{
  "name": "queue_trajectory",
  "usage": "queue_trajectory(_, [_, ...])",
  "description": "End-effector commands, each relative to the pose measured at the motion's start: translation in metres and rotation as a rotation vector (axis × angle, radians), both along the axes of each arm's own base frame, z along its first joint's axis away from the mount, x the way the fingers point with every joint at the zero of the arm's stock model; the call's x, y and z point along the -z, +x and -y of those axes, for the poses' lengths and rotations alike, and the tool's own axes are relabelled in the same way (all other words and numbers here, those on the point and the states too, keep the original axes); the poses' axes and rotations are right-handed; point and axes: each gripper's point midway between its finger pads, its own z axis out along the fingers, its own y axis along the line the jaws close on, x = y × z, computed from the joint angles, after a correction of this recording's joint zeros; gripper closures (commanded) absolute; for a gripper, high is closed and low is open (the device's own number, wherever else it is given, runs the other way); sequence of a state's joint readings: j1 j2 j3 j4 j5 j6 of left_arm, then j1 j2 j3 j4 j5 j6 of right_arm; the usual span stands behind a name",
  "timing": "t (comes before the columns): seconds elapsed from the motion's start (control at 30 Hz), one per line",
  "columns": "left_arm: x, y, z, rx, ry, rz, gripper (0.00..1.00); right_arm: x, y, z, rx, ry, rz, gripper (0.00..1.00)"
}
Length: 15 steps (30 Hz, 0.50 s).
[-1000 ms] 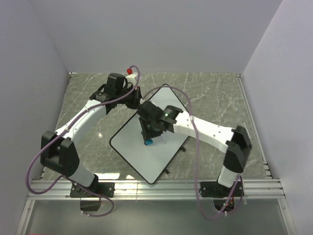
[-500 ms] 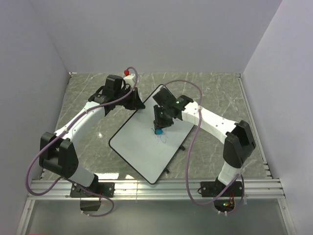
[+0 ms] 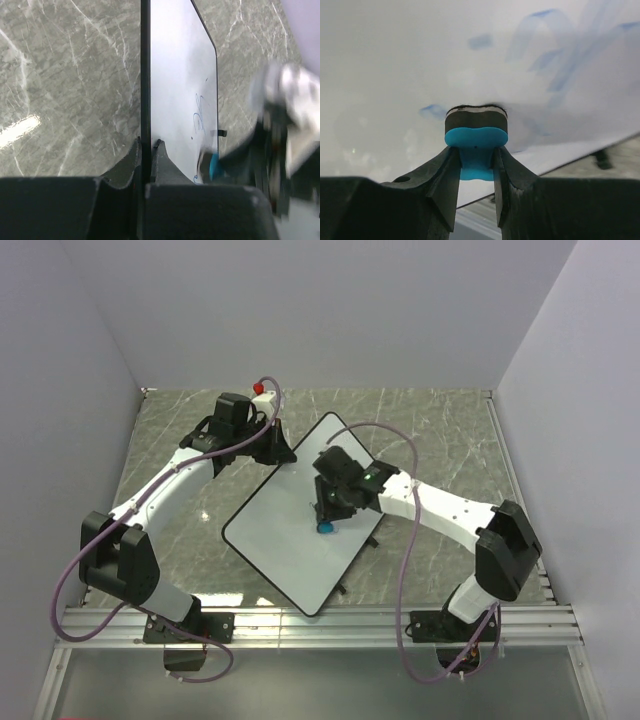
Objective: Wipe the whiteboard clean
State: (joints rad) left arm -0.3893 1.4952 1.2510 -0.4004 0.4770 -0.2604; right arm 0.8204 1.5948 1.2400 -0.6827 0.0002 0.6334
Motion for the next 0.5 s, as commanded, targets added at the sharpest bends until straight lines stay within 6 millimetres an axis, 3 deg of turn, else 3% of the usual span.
queue_trajectory(0.0, [-0.004,-0.006,-0.002,0.032,0.046,0.038,1.00,-0.042,-0.021,-0.081,-0.178,0.224,0.100,1.00])
queue_trajectory(0.07, [-0.004,-0.006,-0.002,0.032,0.046,0.038,1.00,-0.053,-0.025,-0.096,-0.218,0.256,0.122,1.00])
queue_trajectory(0.2, [-0.003,-0.007,-0.002,0.030,0.047,0.036,1.00,-0.043,-0.018,-0.096,-0.203,0.217,0.121,1.00])
queue_trajectory(0.3, [-0.003,-0.008,-0.003,0.030,0.047,0.035,1.00,-0.033,-0.002,-0.084,-0.134,0.212,0.101,1.00])
queue_trajectory(0.4, [-0.003,-0.007,-0.002,0.031,0.049,0.032,1.00,-0.011,0.017,-0.056,-0.024,0.199,0.068,1.00])
queue_trajectory(0.43, [-0.004,-0.007,-0.002,0.032,0.047,0.036,1.00,0.006,0.014,-0.041,0.010,0.185,0.031,1.00])
queue_trajectory(0.47, [-0.003,-0.007,-0.002,0.032,0.046,0.032,1.00,0.012,0.029,-0.026,0.071,0.194,0.031,1.00])
